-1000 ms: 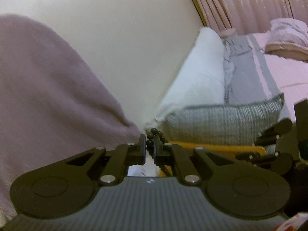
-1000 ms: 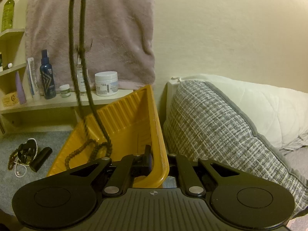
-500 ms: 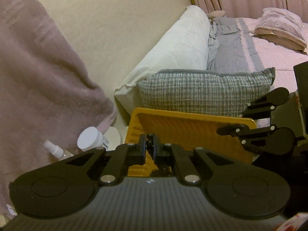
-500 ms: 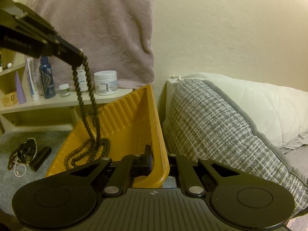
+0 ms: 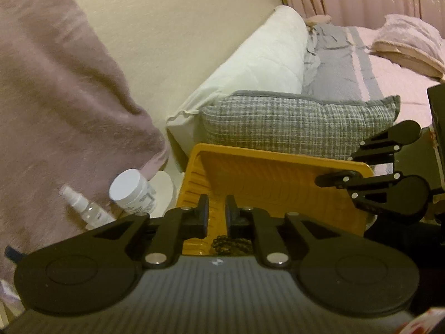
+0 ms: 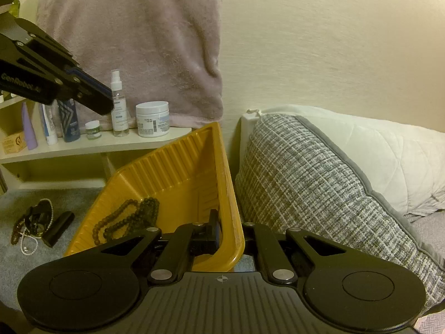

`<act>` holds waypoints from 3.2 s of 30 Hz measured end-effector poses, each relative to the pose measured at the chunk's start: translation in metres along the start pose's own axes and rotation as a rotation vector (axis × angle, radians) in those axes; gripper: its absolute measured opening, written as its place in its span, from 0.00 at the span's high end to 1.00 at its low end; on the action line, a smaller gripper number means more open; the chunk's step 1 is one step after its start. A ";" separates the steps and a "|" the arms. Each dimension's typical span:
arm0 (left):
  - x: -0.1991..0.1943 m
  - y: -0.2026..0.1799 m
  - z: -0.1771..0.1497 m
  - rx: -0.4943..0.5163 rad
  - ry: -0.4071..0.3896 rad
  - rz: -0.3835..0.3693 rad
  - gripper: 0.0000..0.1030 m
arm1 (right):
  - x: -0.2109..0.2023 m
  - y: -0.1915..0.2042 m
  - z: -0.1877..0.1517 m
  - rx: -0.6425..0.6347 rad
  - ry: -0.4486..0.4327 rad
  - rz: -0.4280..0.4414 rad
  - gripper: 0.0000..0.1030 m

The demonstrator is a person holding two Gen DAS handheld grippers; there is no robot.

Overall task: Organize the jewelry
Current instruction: 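Open the left gripper to release the strand into the orange tray, then return the left gripper to the pile and grasp another brown bead strand, then carry the brown bead strand over the tray and open the left gripper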

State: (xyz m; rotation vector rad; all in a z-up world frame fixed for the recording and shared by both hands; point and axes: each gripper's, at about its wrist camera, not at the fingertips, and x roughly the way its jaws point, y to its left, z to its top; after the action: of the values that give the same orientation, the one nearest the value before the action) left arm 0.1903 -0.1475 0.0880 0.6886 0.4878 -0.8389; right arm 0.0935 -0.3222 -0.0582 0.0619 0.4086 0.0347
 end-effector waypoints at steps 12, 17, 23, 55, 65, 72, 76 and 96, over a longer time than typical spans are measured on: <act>-0.066 0.048 -0.081 -0.291 -0.024 0.267 0.75 | -0.001 0.001 -0.002 0.002 0.001 0.000 0.95; -0.087 0.063 -0.141 -0.441 0.030 0.422 0.74 | -0.001 0.002 -0.002 -0.001 0.004 -0.005 0.95; -0.094 0.059 -0.208 -0.616 0.080 0.490 0.74 | -0.001 0.003 -0.003 -0.004 0.006 -0.009 0.95; -0.017 -0.001 -0.272 -0.807 0.195 0.435 0.96 | 0.005 0.001 -0.004 -0.025 0.026 -0.020 0.95; -0.040 0.008 -0.266 -0.753 0.184 0.457 0.96 | 0.003 0.001 -0.004 -0.025 0.027 -0.018 0.95; -0.064 0.023 -0.251 -0.713 0.142 0.457 0.96 | 0.003 0.002 -0.003 -0.027 0.026 -0.017 0.95; -0.076 0.033 -0.241 -0.691 0.113 0.447 0.96 | 0.003 0.003 -0.002 -0.027 0.025 -0.017 0.95; -0.085 0.038 -0.167 -0.632 -0.029 0.307 0.96 | 0.003 0.002 -0.001 -0.016 0.022 -0.012 0.95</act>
State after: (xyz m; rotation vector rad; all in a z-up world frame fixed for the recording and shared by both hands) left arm 0.1506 0.0338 0.0408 0.1578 0.5664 -0.3668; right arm 0.0962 -0.3201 -0.0603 0.0432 0.4307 0.0265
